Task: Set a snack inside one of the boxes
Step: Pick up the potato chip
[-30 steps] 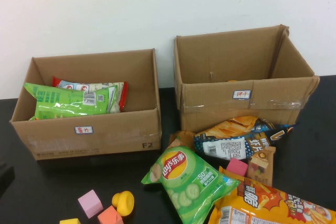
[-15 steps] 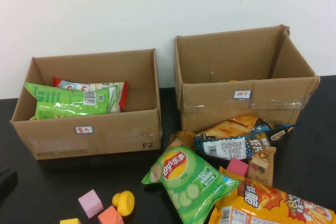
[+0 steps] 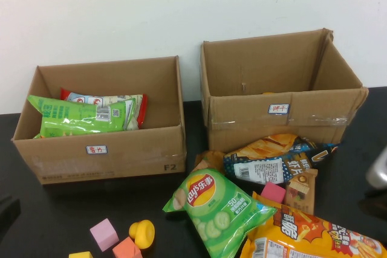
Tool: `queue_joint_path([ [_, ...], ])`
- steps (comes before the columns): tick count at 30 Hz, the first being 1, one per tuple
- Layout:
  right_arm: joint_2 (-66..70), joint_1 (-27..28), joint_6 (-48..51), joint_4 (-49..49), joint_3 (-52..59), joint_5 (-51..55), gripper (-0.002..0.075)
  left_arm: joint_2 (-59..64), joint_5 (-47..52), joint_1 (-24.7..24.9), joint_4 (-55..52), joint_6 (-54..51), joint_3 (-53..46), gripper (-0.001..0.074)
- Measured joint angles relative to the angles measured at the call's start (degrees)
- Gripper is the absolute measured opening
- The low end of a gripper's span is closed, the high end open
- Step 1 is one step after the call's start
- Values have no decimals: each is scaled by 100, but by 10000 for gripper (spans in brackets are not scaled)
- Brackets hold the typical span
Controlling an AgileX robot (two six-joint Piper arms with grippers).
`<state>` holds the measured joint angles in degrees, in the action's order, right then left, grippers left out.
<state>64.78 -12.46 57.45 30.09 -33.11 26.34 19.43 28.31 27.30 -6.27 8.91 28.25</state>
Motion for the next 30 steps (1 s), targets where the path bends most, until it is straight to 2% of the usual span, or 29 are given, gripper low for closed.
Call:
queue_joint_path([
  [5, 1099, 0, 141, 554, -767, 526, 342, 0, 19, 0, 0, 0, 0, -1],
  [8, 1709, 0, 430, 1098, -1132, 735, 400, 0, 32, 0, 0, 0, 0, -1],
  [13, 2642, -52, 1215, 2175, -1678, 901, 421, 0, 42, 0, -34, 0, 0, -1],
  [17, 3344, -348, 1794, 2741, -2105, 873, 424, 0, 42, 0, -149, 0, -5, -1],
  [26, 4957, -1054, 2311, 3012, -3421, 703, 427, 0, 45, 0, -518, -186, -5, -1],
  [30, 5398, -1073, 2289, 3021, -3741, 703, 427, 0, 54, 0, -518, -186, -5, -1],
])
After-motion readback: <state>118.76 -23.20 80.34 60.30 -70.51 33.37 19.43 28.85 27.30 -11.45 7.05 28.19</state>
